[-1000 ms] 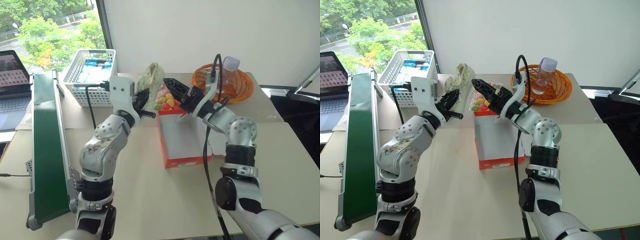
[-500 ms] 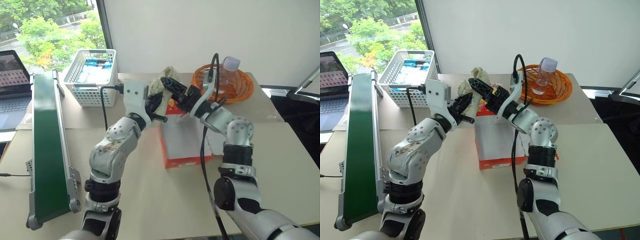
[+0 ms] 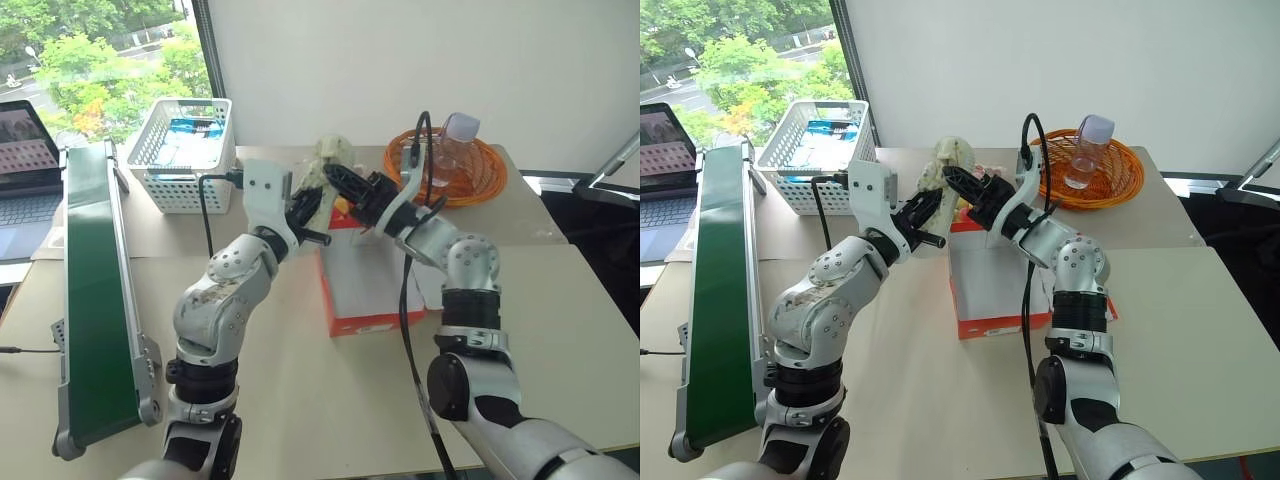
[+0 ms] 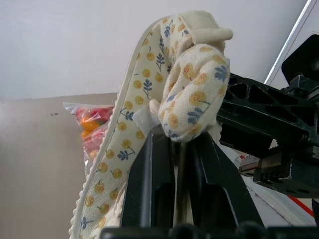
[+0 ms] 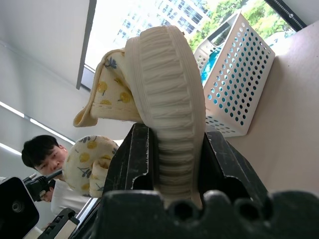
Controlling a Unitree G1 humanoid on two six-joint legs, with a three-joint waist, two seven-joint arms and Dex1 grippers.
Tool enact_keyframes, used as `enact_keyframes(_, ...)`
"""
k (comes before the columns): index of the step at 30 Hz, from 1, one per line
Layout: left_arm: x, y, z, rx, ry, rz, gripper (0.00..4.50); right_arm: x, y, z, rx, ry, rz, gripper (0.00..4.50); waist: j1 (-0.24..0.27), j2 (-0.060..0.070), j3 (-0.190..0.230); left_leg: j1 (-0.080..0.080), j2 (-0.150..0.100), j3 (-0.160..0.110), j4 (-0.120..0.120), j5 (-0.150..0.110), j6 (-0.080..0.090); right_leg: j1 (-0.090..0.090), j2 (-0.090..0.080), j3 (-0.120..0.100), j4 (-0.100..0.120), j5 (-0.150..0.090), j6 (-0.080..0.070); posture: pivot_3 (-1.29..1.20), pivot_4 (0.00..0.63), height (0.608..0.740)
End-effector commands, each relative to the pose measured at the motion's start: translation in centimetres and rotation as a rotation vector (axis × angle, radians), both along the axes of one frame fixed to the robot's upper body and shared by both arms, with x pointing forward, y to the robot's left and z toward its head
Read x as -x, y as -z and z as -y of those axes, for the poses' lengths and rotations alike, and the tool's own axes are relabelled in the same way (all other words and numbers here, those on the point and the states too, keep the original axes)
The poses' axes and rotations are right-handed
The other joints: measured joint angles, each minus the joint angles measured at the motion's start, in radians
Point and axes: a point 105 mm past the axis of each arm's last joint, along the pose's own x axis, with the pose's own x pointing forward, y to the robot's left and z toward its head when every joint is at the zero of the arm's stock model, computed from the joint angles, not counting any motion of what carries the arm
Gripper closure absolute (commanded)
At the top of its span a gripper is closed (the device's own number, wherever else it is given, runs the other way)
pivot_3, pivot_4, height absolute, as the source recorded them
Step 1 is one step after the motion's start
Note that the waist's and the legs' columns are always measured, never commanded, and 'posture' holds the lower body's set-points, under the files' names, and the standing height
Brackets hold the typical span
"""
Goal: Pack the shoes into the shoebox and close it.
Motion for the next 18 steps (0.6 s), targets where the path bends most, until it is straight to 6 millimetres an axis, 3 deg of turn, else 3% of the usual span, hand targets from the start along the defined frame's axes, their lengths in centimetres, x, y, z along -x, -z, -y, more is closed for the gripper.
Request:
enact_keyframes(1, 1.6, -1.0, -0.6, -0.021, 0.056, 0.063, 2.90, -0.3, -4.1, 1.8, -0.020, 0.082, 0.126, 3.80, -0.001, 0.000, 0.000, 0.000, 0.000, 0.000, 0.000, 0.000, 0.000, 0.000, 0.000, 0.000, 0.000, 0.000, 0.000, 0.00, 0.150, 0.740)
enact_keyframes(3, 1.7, -0.7, -0.7, -0.028, 0.084, 0.046, 2.13, -0.3, -5.0, 2.4, -0.019, 0.095, 0.138, 3.86, 0.001, 0.000, 0.000, 0.000, 0.000, 0.000, 0.000, 0.000, 0.000, 0.000, 0.000, 0.000, 0.000, 0.000, 0.000, 0.00, 0.150, 0.740)
enact_keyframes(5, 1.9, -0.2, -0.7, -0.048, 0.126, 0.022, 1.80, 0.2, -6.2, 2.7, -0.020, 0.084, 0.159, 3.90, 0.005, 0.000, 0.000, 0.000, 0.000, 0.000, 0.000, 0.000, 0.000, 0.000, 0.000, 0.000, 0.000, 0.000, 0.000, 0.00, 0.150, 0.740)
enact_keyframes(9, 2.1, 0.5, -1.8, -0.148, 0.183, 0.001, 1.80, 1.1, -7.9, 3.2, 0.024, 0.064, 0.196, 3.91, 0.004, 0.000, 0.000, 0.000, 0.000, 0.000, 0.000, 0.000, 0.000, 0.000, 0.000, 0.000, 0.000, 0.000, 0.000, 0.00, 0.150, 0.740)
enact_keyframes(13, 2.0, 0.6, -3.0, -0.227, 0.221, 0.003, 1.80, 1.6, -7.9, 3.8, 0.173, 0.071, 0.196, 3.91, 0.003, 0.001, 0.000, 0.000, 0.000, 0.000, 0.000, 0.000, 0.000, 0.000, 0.000, 0.000, 0.000, 0.000, 0.000, 0.00, 0.150, 0.740)
enact_keyframes(18, 3.5, 2.4, -3.1, -0.425, 0.379, 0.024, 1.80, 3.1, -6.6, 5.4, 0.692, 0.064, 0.065, 3.91, 0.003, 0.003, 0.002, 0.000, 0.000, 0.001, -0.001, 0.000, 0.000, -0.002, -0.001, 0.000, -0.001, -0.001, -0.001, 0.00, 0.150, 0.740)
